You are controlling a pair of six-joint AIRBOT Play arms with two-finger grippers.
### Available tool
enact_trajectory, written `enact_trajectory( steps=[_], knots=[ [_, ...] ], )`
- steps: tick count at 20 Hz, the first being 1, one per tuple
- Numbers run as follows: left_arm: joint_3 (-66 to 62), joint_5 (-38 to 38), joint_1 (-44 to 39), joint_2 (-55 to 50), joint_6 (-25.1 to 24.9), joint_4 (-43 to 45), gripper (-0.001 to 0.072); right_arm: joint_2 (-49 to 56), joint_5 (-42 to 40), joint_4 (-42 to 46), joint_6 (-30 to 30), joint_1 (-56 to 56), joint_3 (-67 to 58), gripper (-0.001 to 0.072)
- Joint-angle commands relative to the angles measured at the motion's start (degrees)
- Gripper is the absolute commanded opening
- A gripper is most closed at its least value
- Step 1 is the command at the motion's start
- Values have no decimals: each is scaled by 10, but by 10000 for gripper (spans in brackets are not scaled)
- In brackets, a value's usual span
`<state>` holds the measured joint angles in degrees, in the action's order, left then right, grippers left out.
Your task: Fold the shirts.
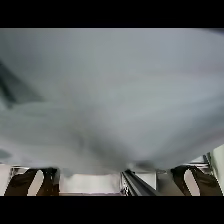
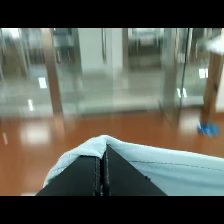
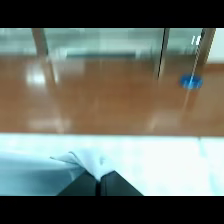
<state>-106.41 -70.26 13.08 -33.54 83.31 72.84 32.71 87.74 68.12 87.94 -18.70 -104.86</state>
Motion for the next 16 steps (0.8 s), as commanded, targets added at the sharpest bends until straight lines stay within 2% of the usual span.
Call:
enact_trajectory(
  steps=[1, 5, 7, 9, 13, 15, 16],
  knots=[
    [107, -33, -13, 8, 35, -1, 21, -4, 16, -23, -6, 1, 92, 25],
    [295, -22, -13, -32, 28, -52, 21, 13, -107, -69, -40, 1, 288, 26],
    [383, 45, -15, -74, 27, -56, 21, 58, -180, -114, -83, 16, 365, 25],
    [434, 106, -30, -143, 3, -56, 21, 145, -255, -110, -102, 61, 409, 26],
    [411, 231, -62, -319, -1, -92, 21, 373, -399, -109, -112, 129, 369, 25],
    [376, 298, -64, -389, 9, -134, 21, 503, -400, -131, -90, 132, 282, 26],
    [357, 324, -64, -418, 28, -141, 21, 558, -391, -148, -84, 132, 237, 25]
  ],
)
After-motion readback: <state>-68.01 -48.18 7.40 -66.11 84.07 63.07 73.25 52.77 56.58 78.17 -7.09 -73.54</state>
